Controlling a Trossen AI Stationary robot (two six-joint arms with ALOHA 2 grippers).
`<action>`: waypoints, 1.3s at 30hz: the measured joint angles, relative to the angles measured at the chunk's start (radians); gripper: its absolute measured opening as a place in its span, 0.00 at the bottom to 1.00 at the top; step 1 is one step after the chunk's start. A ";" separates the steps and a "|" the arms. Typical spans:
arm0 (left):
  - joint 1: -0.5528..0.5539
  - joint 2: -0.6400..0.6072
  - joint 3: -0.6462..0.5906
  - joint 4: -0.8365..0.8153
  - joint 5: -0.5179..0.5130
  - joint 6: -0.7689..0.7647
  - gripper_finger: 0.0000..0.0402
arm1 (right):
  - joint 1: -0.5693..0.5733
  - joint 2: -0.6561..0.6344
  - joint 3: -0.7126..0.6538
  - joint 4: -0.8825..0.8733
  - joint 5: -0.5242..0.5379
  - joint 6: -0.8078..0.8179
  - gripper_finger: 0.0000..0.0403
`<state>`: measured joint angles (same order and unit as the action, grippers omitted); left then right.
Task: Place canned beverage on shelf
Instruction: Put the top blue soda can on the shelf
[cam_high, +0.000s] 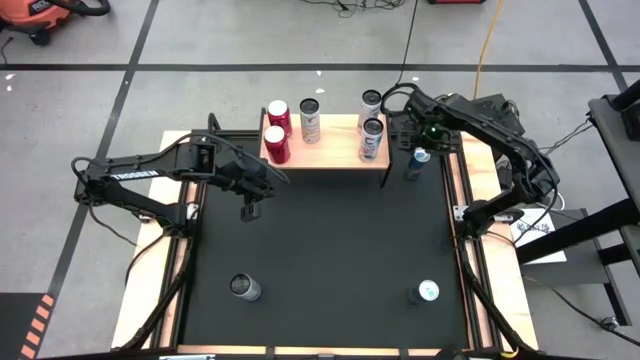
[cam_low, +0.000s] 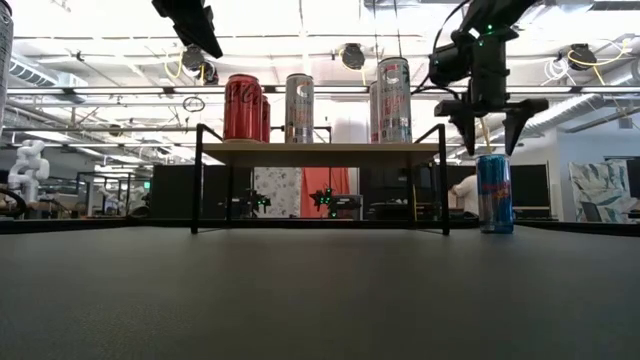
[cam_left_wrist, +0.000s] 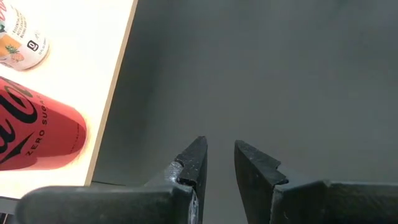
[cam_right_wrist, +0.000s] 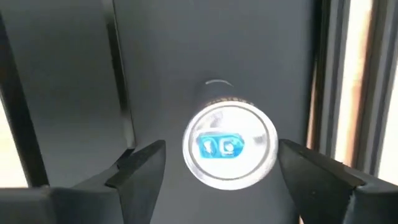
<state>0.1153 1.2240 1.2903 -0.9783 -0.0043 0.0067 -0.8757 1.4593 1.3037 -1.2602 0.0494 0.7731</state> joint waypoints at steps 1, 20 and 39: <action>0.000 0.000 0.000 0.000 0.000 0.000 0.20 | 0.000 0.000 -0.007 0.011 0.000 0.000 0.73; 0.000 0.000 0.000 0.000 0.000 -0.001 0.20 | -0.019 0.000 -0.123 0.120 -0.032 -0.090 0.71; 0.000 0.000 0.000 0.000 0.000 -0.002 0.20 | -0.021 -0.009 -0.124 0.077 0.002 -0.161 0.49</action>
<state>0.1152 1.2240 1.2903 -0.9779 -0.0040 0.0048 -0.8963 1.4505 1.1802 -1.1831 0.0509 0.6116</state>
